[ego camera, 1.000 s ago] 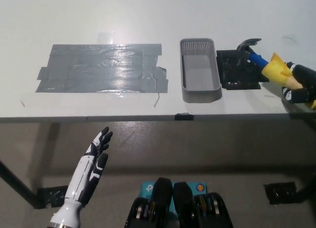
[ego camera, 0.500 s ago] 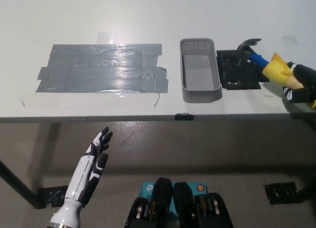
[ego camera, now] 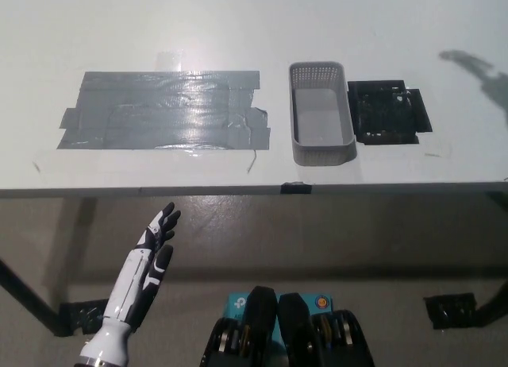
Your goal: The robot picks the hammer with right hand and hits the black area on the desk and places it back.
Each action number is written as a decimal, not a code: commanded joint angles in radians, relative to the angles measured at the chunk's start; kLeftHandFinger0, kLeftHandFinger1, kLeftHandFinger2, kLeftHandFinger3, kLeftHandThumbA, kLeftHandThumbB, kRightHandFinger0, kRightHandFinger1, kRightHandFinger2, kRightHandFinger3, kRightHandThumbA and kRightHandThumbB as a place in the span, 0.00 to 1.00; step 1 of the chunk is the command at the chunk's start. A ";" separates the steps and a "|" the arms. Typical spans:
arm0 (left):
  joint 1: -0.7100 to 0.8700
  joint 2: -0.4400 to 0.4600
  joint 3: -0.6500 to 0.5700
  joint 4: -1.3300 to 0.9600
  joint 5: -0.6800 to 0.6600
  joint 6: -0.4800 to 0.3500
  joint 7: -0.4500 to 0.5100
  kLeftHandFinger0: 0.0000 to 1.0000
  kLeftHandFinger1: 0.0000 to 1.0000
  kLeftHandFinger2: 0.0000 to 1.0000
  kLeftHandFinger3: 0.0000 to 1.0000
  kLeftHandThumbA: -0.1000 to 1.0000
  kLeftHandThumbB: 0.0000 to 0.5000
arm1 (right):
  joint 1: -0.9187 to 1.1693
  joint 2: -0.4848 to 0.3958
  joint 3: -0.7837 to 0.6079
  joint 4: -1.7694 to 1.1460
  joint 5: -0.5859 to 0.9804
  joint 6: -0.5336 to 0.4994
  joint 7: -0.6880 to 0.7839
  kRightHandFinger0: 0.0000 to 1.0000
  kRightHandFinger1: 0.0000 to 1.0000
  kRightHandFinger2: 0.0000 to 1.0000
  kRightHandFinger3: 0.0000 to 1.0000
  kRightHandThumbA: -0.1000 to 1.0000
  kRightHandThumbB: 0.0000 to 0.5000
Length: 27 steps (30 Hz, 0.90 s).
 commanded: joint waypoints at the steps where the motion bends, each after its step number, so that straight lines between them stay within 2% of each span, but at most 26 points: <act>1: -0.018 0.012 -0.002 -0.017 -0.004 -0.015 -0.009 1.00 1.00 1.00 1.00 1.00 0.08 | -0.001 -0.028 0.004 -0.006 0.016 -0.021 -0.003 0.16 0.60 0.97 1.00 0.00 0.22; 2: -0.019 0.014 0.000 -0.021 -0.012 -0.011 -0.012 1.00 1.00 1.00 1.00 1.00 0.09 | 0.012 -0.028 0.023 0.023 0.014 -0.064 0.003 0.20 0.63 0.96 1.00 0.00 0.22; 3: -0.020 0.014 0.000 -0.019 -0.009 -0.016 -0.010 1.00 1.00 1.00 1.00 1.00 0.09 | 0.022 -0.026 0.046 0.029 -0.016 -0.053 -0.006 0.22 0.66 0.97 1.00 0.00 0.23; 9: -0.025 0.013 0.003 -0.017 -0.011 -0.012 -0.012 1.00 1.00 1.00 1.00 1.00 0.12 | 0.101 -0.003 0.138 0.112 -0.052 -0.111 -0.021 0.18 0.63 0.99 1.00 0.00 0.23; 11: -0.025 0.013 0.002 -0.015 -0.004 -0.020 -0.008 1.00 1.00 1.00 1.00 1.00 0.11 | 0.121 0.001 0.186 0.148 -0.081 -0.121 -0.020 0.19 0.67 1.00 1.00 0.00 0.24; 13: -0.024 0.014 0.000 -0.022 -0.001 -0.012 -0.011 1.00 1.00 1.00 1.00 1.00 0.12 | 0.148 0.012 0.227 0.219 -0.105 -0.185 -0.055 0.17 0.67 1.00 1.00 0.00 0.29; 16: -0.025 0.015 0.000 -0.019 -0.003 -0.015 -0.012 1.00 1.00 1.00 1.00 1.00 0.11 | 0.173 0.011 0.280 0.279 -0.151 -0.261 -0.095 0.10 0.64 1.00 1.00 0.00 0.27; 18: -0.025 0.016 0.000 -0.020 -0.004 -0.013 -0.014 1.00 1.00 1.00 1.00 1.00 0.11 | 0.179 0.012 0.301 0.304 -0.166 -0.268 -0.103 0.11 0.67 1.00 1.00 0.00 0.27; 19: -0.026 0.015 0.001 -0.018 -0.017 -0.012 -0.018 1.00 1.00 1.00 1.00 1.00 0.12 | 0.177 0.008 0.346 0.314 -0.226 -0.251 -0.113 0.13 0.69 1.00 1.00 0.00 0.27; 20: -0.028 0.014 0.001 -0.019 -0.013 0.001 -0.018 1.00 1.00 1.00 1.00 1.00 0.15 | 0.175 0.004 0.364 0.317 -0.241 -0.255 -0.116 0.10 0.65 1.00 1.00 0.00 0.27; 21: -0.029 0.014 0.001 -0.017 -0.011 -0.006 -0.015 1.00 1.00 1.00 1.00 1.00 0.14 | 0.174 -0.003 0.378 0.317 -0.252 -0.266 -0.118 0.11 0.62 0.95 0.97 0.00 0.25; 22: -0.031 0.016 0.002 -0.016 -0.008 -0.012 -0.013 1.00 1.00 1.00 1.00 1.00 0.12 | 0.166 -0.002 0.383 0.326 -0.253 -0.271 -0.124 0.07 0.58 0.90 0.92 0.00 0.24; 23: -0.029 0.016 0.001 -0.019 -0.007 -0.013 -0.013 1.00 1.00 1.00 1.00 1.00 0.10 | 0.157 -0.002 0.385 0.331 -0.250 -0.271 -0.124 0.00 0.52 0.88 0.91 0.00 0.24; 24: -0.026 0.016 0.002 -0.021 -0.006 -0.013 -0.011 1.00 1.00 1.00 1.00 1.00 0.10 | 0.149 -0.002 0.387 0.334 -0.247 -0.272 -0.123 0.00 0.52 0.93 0.95 0.00 0.24; 25: -0.026 0.016 0.003 -0.016 -0.006 -0.018 -0.009 1.00 1.00 1.00 1.00 1.00 0.10 | 0.139 -0.001 0.384 0.346 -0.241 -0.282 -0.130 0.00 0.59 1.00 1.00 0.00 0.24; 26: -0.026 0.015 0.003 -0.014 -0.006 -0.021 -0.008 1.00 1.00 1.00 1.00 1.00 0.10 | 0.136 -0.001 0.383 0.352 -0.239 -0.288 -0.135 0.03 0.67 1.00 1.00 0.00 0.23; 27: -0.027 0.014 0.004 -0.007 -0.007 -0.035 -0.005 1.00 1.00 1.00 1.00 1.00 0.08 | 0.133 -0.003 0.374 0.352 -0.232 -0.305 -0.151 0.01 0.67 1.00 1.00 0.00 0.23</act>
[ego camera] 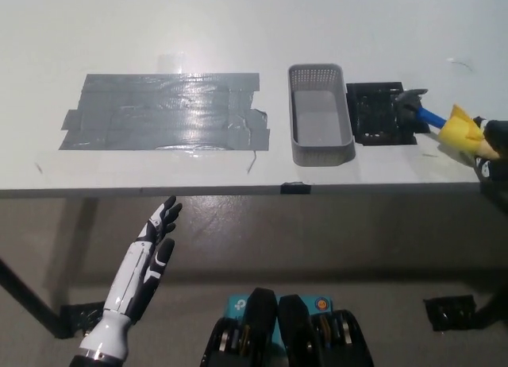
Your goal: The robot picks the hammer with right hand and hits the black area on the desk and places it back.
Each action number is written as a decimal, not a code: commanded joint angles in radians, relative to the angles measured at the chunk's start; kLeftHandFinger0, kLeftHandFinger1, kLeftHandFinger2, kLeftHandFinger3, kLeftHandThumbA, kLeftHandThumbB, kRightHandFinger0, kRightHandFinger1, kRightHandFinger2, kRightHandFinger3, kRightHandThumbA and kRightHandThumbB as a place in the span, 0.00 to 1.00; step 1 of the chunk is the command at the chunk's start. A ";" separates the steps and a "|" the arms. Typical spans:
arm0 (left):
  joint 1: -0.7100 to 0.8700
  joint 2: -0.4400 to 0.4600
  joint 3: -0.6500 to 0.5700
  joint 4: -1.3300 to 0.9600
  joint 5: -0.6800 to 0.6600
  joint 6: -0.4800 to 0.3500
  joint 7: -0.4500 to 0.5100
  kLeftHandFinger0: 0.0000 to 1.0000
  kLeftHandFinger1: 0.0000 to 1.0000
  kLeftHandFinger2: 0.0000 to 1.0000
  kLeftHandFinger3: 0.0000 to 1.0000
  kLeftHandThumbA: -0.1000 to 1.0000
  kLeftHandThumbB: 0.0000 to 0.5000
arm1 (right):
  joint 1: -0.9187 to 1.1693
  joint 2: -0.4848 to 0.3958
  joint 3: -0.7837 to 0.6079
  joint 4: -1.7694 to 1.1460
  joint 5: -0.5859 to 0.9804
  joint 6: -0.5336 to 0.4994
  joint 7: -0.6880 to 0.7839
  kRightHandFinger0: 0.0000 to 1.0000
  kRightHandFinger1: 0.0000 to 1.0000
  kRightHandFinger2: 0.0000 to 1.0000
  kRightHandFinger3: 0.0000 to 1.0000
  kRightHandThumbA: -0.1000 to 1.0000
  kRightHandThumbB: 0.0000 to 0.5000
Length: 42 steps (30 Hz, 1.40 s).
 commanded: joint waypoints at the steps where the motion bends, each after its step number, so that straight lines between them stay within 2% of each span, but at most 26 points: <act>1: -0.008 0.010 0.002 -0.009 -0.007 -0.029 -0.001 1.00 1.00 1.00 1.00 1.00 0.07 | -0.015 -0.026 0.018 0.026 -0.053 -0.049 -0.010 0.01 0.63 0.98 1.00 0.00 0.21; 3: -0.006 0.011 0.002 -0.014 -0.004 -0.024 -0.001 1.00 1.00 1.00 1.00 1.00 0.08 | -0.022 -0.027 0.011 0.006 -0.053 -0.030 0.000 0.03 0.63 1.00 1.00 0.00 0.21; 5: -0.009 0.012 0.000 -0.012 -0.001 -0.023 -0.002 1.00 1.00 1.00 1.00 1.00 0.09 | -0.052 -0.013 -0.023 0.014 -0.024 0.009 0.003 0.08 0.69 1.00 1.00 0.00 0.20; 7: -0.010 0.010 -0.002 -0.013 0.004 -0.021 -0.001 1.00 1.00 1.00 1.00 1.00 0.09 | -0.065 -0.005 -0.067 0.020 0.030 -0.004 0.003 0.05 0.61 0.99 1.00 0.00 0.23; 10: -0.006 0.010 0.001 -0.017 -0.004 -0.014 -0.002 1.00 1.00 1.00 1.00 1.00 0.08 | -0.098 0.019 -0.124 0.018 0.073 0.030 0.018 0.04 0.62 0.96 1.00 0.00 0.21; 14: -0.007 0.011 0.001 -0.019 -0.004 -0.019 -0.002 1.00 1.00 1.00 1.00 1.00 0.09 | -0.148 0.052 -0.169 0.023 0.088 0.080 0.030 0.09 0.65 0.95 1.00 0.00 0.22; 16: -0.008 0.010 0.000 -0.022 0.000 -0.013 -0.002 1.00 1.00 1.00 1.00 1.00 0.08 | -0.157 0.063 -0.179 0.031 0.090 0.075 0.029 0.15 0.69 0.98 1.00 0.00 0.22; 17: -0.008 0.010 0.000 -0.023 0.000 -0.013 -0.002 1.00 1.00 1.00 1.00 1.00 0.08 | -0.158 0.065 -0.182 0.035 0.091 0.071 0.029 0.21 0.75 1.00 1.00 0.00 0.21; 18: -0.007 0.011 0.000 -0.026 0.001 -0.011 -0.002 1.00 1.00 1.00 1.00 1.00 0.08 | -0.169 0.081 -0.181 0.073 0.089 0.051 0.014 0.16 0.69 0.97 1.00 0.00 0.22; 20: -0.006 0.010 0.001 -0.028 0.000 -0.010 -0.002 1.00 1.00 1.00 1.00 1.00 0.08 | -0.182 0.099 -0.179 0.116 0.090 0.037 0.006 0.18 0.69 0.96 0.98 0.00 0.24; 24: -0.009 0.014 0.005 -0.029 -0.007 -0.011 -0.003 1.00 1.00 1.00 1.00 1.00 0.10 | -0.202 0.159 -0.191 0.207 0.101 0.018 -0.040 0.14 0.59 0.95 0.98 0.00 0.25; 25: -0.009 0.016 0.003 -0.029 0.001 -0.011 -0.003 1.00 1.00 1.00 1.00 1.00 0.10 | -0.204 0.180 -0.199 0.246 0.104 0.004 -0.073 0.18 0.58 0.92 0.97 0.00 0.28; 26: -0.007 0.011 -0.001 -0.027 0.005 -0.014 -0.002 1.00 1.00 1.00 1.00 1.00 0.09 | -0.201 0.193 -0.208 0.267 0.104 0.008 -0.096 0.22 0.58 0.88 0.93 0.00 0.32; 27: -0.007 0.011 -0.002 -0.026 0.005 -0.015 -0.002 1.00 1.00 1.00 1.00 1.00 0.09 | -0.203 0.201 -0.213 0.282 0.103 0.007 -0.108 0.19 0.53 0.79 0.83 0.00 0.33; 28: -0.006 0.012 -0.002 -0.028 0.004 -0.016 -0.003 1.00 1.00 1.00 1.00 1.00 0.07 | -0.200 0.229 -0.218 0.314 0.101 0.015 -0.140 0.33 0.59 0.80 1.00 0.16 0.35; 29: -0.001 0.010 -0.002 -0.033 0.001 -0.013 -0.003 1.00 1.00 1.00 1.00 1.00 0.06 | -0.208 0.253 -0.222 0.363 0.120 0.021 -0.108 0.54 0.77 1.00 1.00 0.33 0.40; 30: 0.000 0.011 -0.001 -0.038 0.000 -0.008 -0.004 1.00 1.00 1.00 1.00 1.00 0.06 | -0.214 0.262 -0.221 0.386 0.126 0.026 -0.082 0.59 0.85 1.00 1.00 0.43 0.41; 31: 0.002 0.012 -0.001 -0.039 -0.001 -0.008 -0.005 1.00 1.00 1.00 1.00 1.00 0.08 | -0.219 0.276 -0.230 0.425 0.142 0.037 -0.053 0.82 1.00 1.00 1.00 0.52 0.49; 32: 0.001 0.013 -0.001 -0.040 0.002 -0.009 -0.004 1.00 1.00 1.00 1.00 1.00 0.08 | -0.215 0.293 -0.243 0.468 0.156 0.027 -0.056 1.00 1.00 1.00 1.00 0.56 0.54; 33: 0.000 0.013 -0.002 -0.041 0.004 -0.008 -0.005 1.00 1.00 1.00 1.00 1.00 0.08 | -0.213 0.301 -0.251 0.493 0.159 0.007 -0.074 1.00 1.00 1.00 1.00 0.58 0.54; 35: -0.001 0.012 -0.002 -0.043 0.003 -0.004 -0.005 1.00 1.00 1.00 1.00 1.00 0.08 | -0.212 0.316 -0.257 0.559 0.151 -0.045 -0.126 1.00 1.00 1.00 1.00 0.73 0.52; 36: -0.001 0.012 -0.002 -0.044 0.003 -0.002 -0.005 1.00 1.00 1.00 1.00 1.00 0.09 | -0.211 0.322 -0.265 0.581 0.156 -0.064 -0.150 1.00 1.00 1.00 1.00 0.78 0.55; 38: -0.001 0.011 0.000 -0.050 0.003 0.002 -0.004 1.00 1.00 1.00 1.00 1.00 0.09 | -0.218 0.331 -0.289 0.623 0.172 -0.090 -0.197 1.00 1.00 1.00 1.00 0.80 0.56; 39: -0.002 0.012 0.000 -0.047 0.003 -0.002 -0.003 1.00 1.00 1.00 1.00 1.00 0.10 | -0.215 0.334 -0.306 0.639 0.181 -0.110 -0.234 1.00 1.00 1.00 1.00 0.81 0.61; 42: -0.002 0.015 0.000 -0.044 0.008 -0.011 -0.002 1.00 1.00 1.00 1.00 1.00 0.12 | -0.210 0.327 -0.334 0.622 0.188 -0.141 -0.330 1.00 1.00 1.00 1.00 0.87 0.58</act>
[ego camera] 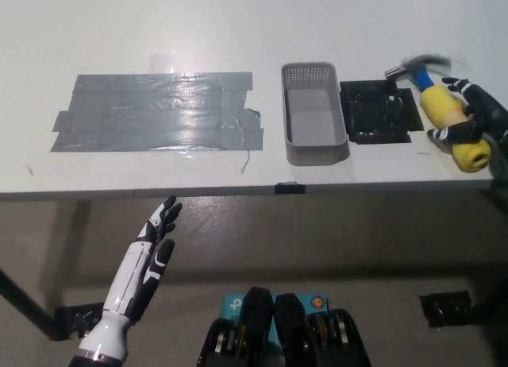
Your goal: The robot picks the hammer with right hand and hits the black area on the desk and places it back.
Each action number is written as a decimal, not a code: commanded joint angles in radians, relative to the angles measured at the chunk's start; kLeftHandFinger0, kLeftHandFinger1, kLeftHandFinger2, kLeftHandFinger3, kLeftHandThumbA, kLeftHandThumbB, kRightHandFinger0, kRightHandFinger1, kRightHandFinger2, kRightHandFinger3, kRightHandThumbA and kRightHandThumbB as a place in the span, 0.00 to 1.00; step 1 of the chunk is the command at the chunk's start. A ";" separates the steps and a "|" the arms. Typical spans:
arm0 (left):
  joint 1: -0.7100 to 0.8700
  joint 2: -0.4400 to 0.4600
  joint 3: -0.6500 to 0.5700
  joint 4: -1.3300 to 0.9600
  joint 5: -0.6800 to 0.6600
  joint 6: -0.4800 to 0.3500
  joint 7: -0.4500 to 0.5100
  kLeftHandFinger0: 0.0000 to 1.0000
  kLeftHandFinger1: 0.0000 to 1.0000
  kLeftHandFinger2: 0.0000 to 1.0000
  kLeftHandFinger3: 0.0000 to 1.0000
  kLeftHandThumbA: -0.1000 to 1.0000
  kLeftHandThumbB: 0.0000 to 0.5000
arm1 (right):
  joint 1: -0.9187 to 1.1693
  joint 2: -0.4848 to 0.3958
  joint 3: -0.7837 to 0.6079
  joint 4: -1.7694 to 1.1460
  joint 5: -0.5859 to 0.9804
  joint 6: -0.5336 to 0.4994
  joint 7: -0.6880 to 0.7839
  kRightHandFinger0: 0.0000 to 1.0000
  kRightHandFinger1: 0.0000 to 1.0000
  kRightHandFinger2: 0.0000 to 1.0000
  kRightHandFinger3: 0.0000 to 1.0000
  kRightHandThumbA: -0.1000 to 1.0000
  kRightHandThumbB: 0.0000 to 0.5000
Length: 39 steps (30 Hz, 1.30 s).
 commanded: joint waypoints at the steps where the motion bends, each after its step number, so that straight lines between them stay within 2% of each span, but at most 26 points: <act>1: -0.004 0.015 0.001 -0.033 0.007 -0.017 -0.002 1.00 1.00 1.00 1.00 1.00 0.12 | 0.027 0.048 -0.038 0.014 0.067 -0.096 -0.126 1.00 1.00 1.00 1.00 0.88 0.59; 2: -0.004 0.015 0.001 -0.034 0.006 -0.015 -0.002 1.00 1.00 1.00 1.00 1.00 0.11 | 0.028 0.046 -0.041 0.006 0.063 -0.105 -0.153 1.00 1.00 1.00 1.00 0.91 0.63; 8: 0.000 0.013 0.002 -0.035 -0.001 -0.010 -0.004 1.00 1.00 1.00 1.00 1.00 0.13 | 0.049 0.035 -0.136 -0.191 0.047 -0.184 -0.468 1.00 1.00 1.00 1.00 1.00 0.62; 10: 0.000 0.013 0.002 -0.031 0.000 -0.012 -0.002 1.00 1.00 1.00 1.00 1.00 0.13 | 0.047 0.025 -0.147 -0.258 0.008 -0.168 -0.547 1.00 1.00 1.00 1.00 1.00 0.62; 11: -0.001 0.013 0.002 -0.030 0.002 -0.011 -0.001 1.00 1.00 1.00 1.00 1.00 0.15 | 0.043 0.021 -0.163 -0.288 0.008 -0.180 -0.571 1.00 1.00 1.00 1.00 1.00 0.65; 13: -0.002 0.012 0.004 -0.029 0.003 -0.011 0.001 1.00 1.00 1.00 1.00 1.00 0.14 | 0.038 0.017 -0.219 -0.392 0.031 -0.217 -0.602 1.00 1.00 1.00 1.00 1.00 0.62; 15: -0.001 0.010 0.005 -0.030 0.003 -0.011 0.003 1.00 1.00 1.00 1.00 1.00 0.13 | 0.041 0.017 -0.251 -0.492 0.015 -0.203 -0.637 1.00 1.00 1.00 1.00 1.00 0.68; 16: 0.003 0.008 0.005 -0.031 0.002 -0.011 0.004 1.00 1.00 1.00 1.00 1.00 0.13 | 0.043 0.007 -0.255 -0.562 -0.030 -0.192 -0.672 1.00 1.00 1.00 1.00 1.00 0.62; 19: 0.006 0.006 0.007 -0.029 0.000 -0.015 0.007 1.00 1.00 1.00 1.00 1.00 0.11 | 0.052 -0.001 -0.273 -0.658 -0.052 -0.197 -0.676 1.00 1.00 1.00 1.00 1.00 0.58; 23: 0.013 0.007 0.008 -0.030 -0.004 -0.017 0.007 1.00 1.00 1.00 1.00 1.00 0.11 | 0.070 -0.015 -0.295 -0.779 -0.075 -0.188 -0.668 1.00 1.00 1.00 1.00 1.00 0.60; 25: 0.012 0.006 0.008 -0.027 0.001 -0.020 0.009 1.00 1.00 1.00 1.00 1.00 0.12 | 0.077 -0.036 -0.293 -0.826 -0.116 -0.194 -0.683 1.00 1.00 1.00 1.00 1.00 0.52; 28: 0.011 0.004 0.009 -0.028 0.000 -0.012 0.010 1.00 1.00 1.00 1.00 1.00 0.14 | 0.089 -0.046 -0.291 -0.896 -0.181 -0.129 -0.695 1.00 1.00 1.00 1.00 1.00 0.57; 32: 0.005 0.004 0.010 -0.027 0.002 -0.009 0.010 1.00 1.00 1.00 1.00 1.00 0.14 | 0.115 -0.032 -0.288 -0.993 -0.203 -0.103 -0.681 1.00 1.00 1.00 1.00 1.00 0.62; 35: -0.010 0.002 0.010 -0.024 0.004 -0.007 0.011 1.00 1.00 1.00 1.00 1.00 0.14 | 0.180 0.012 -0.278 -1.185 -0.168 -0.095 -0.601 1.00 1.00 1.00 1.00 1.00 0.63; 36: -0.013 0.002 0.012 -0.020 0.001 -0.014 0.012 1.00 1.00 1.00 1.00 1.00 0.12 | 0.221 0.037 -0.264 -1.280 -0.116 -0.083 -0.540 1.00 1.00 1.00 1.00 1.00 0.73; 38: -0.020 -0.001 0.011 -0.018 0.001 -0.010 0.013 1.00 1.00 1.00 1.00 1.00 0.14 | 0.293 0.071 -0.228 -1.412 -0.112 -0.064 -0.489 1.00 1.00 1.00 1.00 1.00 0.77; 39: -0.028 -0.003 0.010 -0.013 0.004 -0.010 0.013 1.00 1.00 1.00 1.00 1.00 0.14 | 0.330 0.085 -0.202 -1.460 -0.119 -0.083 -0.476 1.00 1.00 1.00 1.00 1.00 0.74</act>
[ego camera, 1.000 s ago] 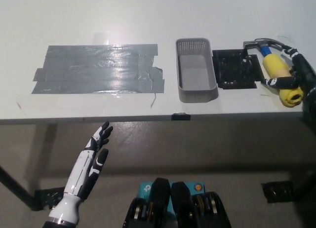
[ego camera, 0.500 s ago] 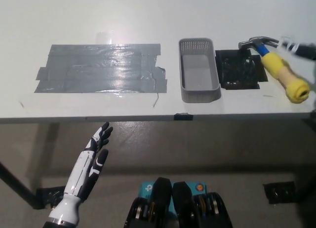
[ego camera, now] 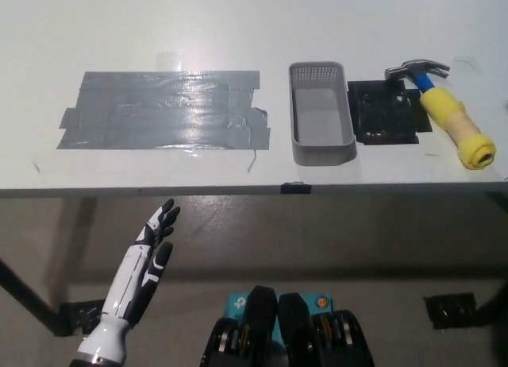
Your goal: The robot picks the hammer with right hand and hits the black area on the desk and places it back.
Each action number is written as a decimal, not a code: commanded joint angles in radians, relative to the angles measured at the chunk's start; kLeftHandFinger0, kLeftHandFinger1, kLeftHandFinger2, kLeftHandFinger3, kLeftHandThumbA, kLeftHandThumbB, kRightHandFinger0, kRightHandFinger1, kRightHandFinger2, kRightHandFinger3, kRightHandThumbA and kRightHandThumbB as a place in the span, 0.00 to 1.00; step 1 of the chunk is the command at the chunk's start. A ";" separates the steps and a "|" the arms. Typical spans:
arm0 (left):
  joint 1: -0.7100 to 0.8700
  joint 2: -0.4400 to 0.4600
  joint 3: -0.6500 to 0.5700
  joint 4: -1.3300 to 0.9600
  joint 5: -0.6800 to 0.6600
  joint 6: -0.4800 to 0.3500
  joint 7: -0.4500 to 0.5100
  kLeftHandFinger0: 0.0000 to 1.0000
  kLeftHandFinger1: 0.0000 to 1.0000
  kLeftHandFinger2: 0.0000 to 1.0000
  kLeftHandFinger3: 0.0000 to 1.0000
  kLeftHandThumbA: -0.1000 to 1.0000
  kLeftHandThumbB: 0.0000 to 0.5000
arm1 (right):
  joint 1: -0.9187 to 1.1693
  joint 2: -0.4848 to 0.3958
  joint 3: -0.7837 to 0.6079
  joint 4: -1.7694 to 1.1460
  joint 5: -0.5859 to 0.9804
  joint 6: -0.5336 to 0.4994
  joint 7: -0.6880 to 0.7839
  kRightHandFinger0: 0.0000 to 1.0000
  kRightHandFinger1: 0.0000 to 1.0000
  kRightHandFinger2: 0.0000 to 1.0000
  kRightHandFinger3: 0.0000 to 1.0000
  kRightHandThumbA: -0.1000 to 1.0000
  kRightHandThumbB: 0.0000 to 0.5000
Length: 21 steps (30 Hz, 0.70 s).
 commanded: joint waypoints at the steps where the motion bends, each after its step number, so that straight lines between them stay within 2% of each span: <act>1: -0.040 -0.003 0.006 -0.015 0.005 -0.012 0.013 1.00 1.00 1.00 1.00 1.00 0.14 | 0.110 0.051 0.064 -0.361 -0.017 -0.008 0.074 1.00 1.00 1.00 1.00 1.00 0.73; 2: -0.040 -0.005 0.004 -0.017 0.004 -0.009 0.012 1.00 1.00 1.00 1.00 1.00 0.14 | 0.155 0.071 0.092 -0.402 -0.034 -0.023 0.080 1.00 1.00 1.00 1.00 1.00 0.69; 4: -0.038 -0.002 0.003 -0.023 0.007 -0.005 0.010 1.00 1.00 1.00 1.00 1.00 0.15 | 0.249 0.126 0.163 -0.466 -0.075 -0.040 0.093 1.00 1.00 1.00 1.00 1.00 0.70; 6: -0.050 -0.004 0.002 -0.016 0.008 -0.008 0.010 1.00 1.00 1.00 1.00 1.00 0.14 | 0.355 0.161 0.241 -0.490 -0.157 -0.062 0.100 1.00 1.00 1.00 1.00 1.00 0.64; 8: -0.051 -0.004 0.003 -0.010 0.003 -0.016 0.011 1.00 1.00 1.00 1.00 1.00 0.16 | 0.412 0.174 0.287 -0.434 -0.124 -0.142 0.072 1.00 1.00 1.00 1.00 1.00 0.57; 10: -0.047 -0.007 0.005 -0.006 -0.003 -0.022 0.013 1.00 1.00 1.00 1.00 1.00 0.18 | 0.491 0.198 0.331 -0.373 -0.114 -0.160 0.058 1.00 1.00 1.00 1.00 1.00 0.55; 12: -0.040 -0.006 0.006 -0.011 0.001 -0.022 0.016 1.00 1.00 1.00 1.00 1.00 0.19 | 0.529 0.215 0.347 -0.340 -0.083 -0.162 0.065 1.00 1.00 1.00 1.00 1.00 0.55; 14: -0.030 -0.003 0.006 -0.010 0.011 -0.030 0.018 1.00 1.00 1.00 1.00 1.00 0.21 | 0.576 0.228 0.369 -0.275 -0.049 -0.187 0.077 1.00 1.00 1.00 1.00 1.00 0.50; 18: -0.013 -0.007 -0.001 -0.008 0.023 -0.031 0.020 1.00 1.00 1.00 1.00 1.00 0.28 | 0.635 0.239 0.391 -0.161 -0.092 -0.227 0.046 1.00 1.00 1.00 1.00 1.00 0.44; 21: 0.002 -0.009 -0.006 -0.010 0.028 -0.034 0.020 1.00 1.00 1.00 1.00 1.00 0.27 | 0.658 0.240 0.400 -0.076 -0.059 -0.260 0.052 1.00 1.00 1.00 1.00 1.00 0.44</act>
